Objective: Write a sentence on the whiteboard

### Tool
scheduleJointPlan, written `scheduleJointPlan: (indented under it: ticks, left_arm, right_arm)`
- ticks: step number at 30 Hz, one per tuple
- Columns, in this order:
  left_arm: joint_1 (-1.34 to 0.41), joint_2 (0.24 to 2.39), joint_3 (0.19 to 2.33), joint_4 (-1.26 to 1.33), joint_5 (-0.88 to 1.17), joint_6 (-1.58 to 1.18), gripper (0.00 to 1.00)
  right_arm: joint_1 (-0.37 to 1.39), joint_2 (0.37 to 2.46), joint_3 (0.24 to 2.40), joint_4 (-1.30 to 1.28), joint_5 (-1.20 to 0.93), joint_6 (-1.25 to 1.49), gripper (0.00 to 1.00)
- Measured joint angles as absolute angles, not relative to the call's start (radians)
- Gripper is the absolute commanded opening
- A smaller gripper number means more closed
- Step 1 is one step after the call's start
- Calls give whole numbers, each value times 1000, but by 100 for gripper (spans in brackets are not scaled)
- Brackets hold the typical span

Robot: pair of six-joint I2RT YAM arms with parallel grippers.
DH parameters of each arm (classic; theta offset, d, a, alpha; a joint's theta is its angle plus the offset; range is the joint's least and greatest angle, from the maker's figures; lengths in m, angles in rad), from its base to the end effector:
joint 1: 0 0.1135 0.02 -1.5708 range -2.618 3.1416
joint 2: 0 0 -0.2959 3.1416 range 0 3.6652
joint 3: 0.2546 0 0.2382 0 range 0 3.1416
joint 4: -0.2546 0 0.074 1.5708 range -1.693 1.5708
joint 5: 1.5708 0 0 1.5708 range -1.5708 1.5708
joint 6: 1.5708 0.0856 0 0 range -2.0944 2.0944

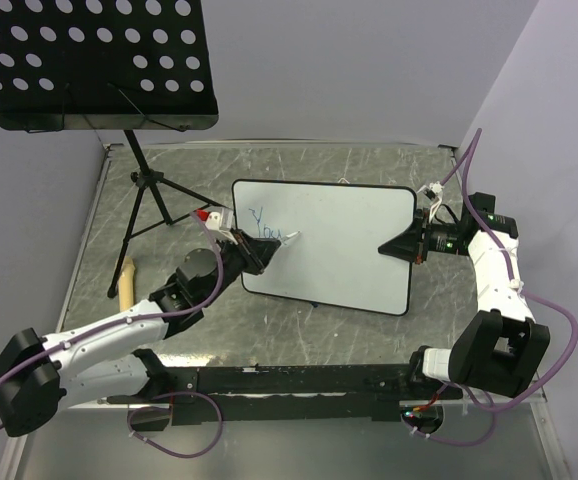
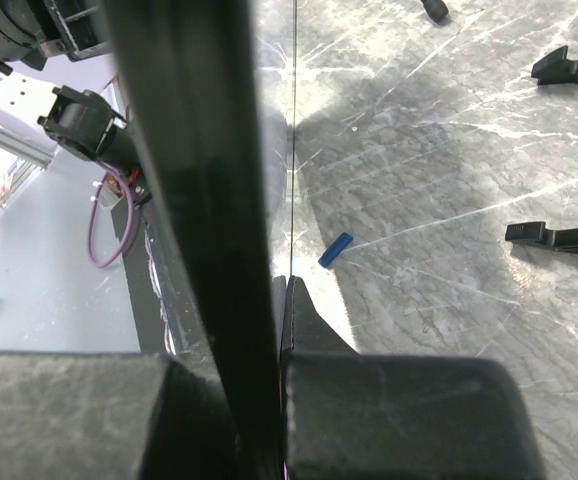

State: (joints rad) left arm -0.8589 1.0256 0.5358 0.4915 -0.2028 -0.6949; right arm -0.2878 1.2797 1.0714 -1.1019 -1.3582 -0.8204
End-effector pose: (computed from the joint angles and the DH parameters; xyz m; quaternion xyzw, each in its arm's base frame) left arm 0.1803 -0.1826 0.3113 -0.0138 0.7064 -0.4426 0.5522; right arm 0.2124 0.0244 0.3190 -0.2818 0.7229 0.4764 0.4137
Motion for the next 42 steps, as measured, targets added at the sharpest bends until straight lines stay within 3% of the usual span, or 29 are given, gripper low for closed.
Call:
scheduleJointPlan:
  ticks: [42]
  left_arm:
    - [-865, 1047, 562, 417, -282, -700, 1]
  right_arm:
    - [-289, 1280, 1072, -1115, -1358, -830, 0]
